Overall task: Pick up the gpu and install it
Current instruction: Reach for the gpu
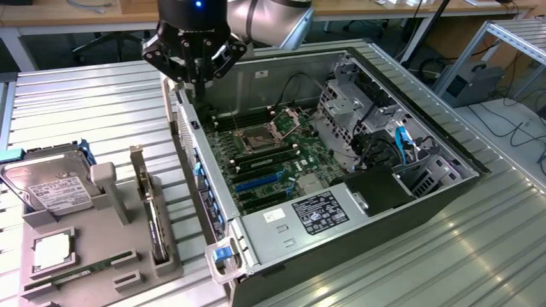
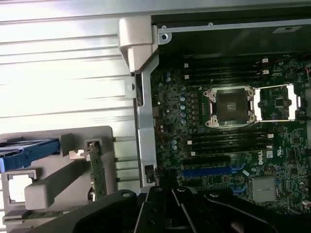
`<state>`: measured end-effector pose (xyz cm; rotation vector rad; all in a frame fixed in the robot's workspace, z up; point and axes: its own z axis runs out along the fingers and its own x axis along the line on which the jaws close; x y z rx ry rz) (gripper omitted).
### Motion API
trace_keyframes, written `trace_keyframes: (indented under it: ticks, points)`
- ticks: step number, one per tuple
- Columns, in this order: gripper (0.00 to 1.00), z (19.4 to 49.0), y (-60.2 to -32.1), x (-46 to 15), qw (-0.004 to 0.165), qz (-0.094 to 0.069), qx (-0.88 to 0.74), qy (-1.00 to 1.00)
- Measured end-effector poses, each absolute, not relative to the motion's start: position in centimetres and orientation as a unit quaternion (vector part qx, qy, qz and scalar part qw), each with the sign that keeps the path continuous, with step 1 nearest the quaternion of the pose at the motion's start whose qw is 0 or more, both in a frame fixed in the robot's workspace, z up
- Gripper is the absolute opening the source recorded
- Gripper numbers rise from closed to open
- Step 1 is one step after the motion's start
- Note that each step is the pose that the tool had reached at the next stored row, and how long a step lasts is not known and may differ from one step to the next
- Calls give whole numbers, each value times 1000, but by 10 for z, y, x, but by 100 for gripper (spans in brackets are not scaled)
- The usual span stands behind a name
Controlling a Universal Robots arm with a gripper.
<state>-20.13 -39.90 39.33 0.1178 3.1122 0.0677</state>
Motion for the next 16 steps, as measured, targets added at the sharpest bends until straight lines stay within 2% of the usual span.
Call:
trace_keyframes:
  ticks: [16]
  points:
    - [11, 393, -399, -288, 14, 22, 38, 999]
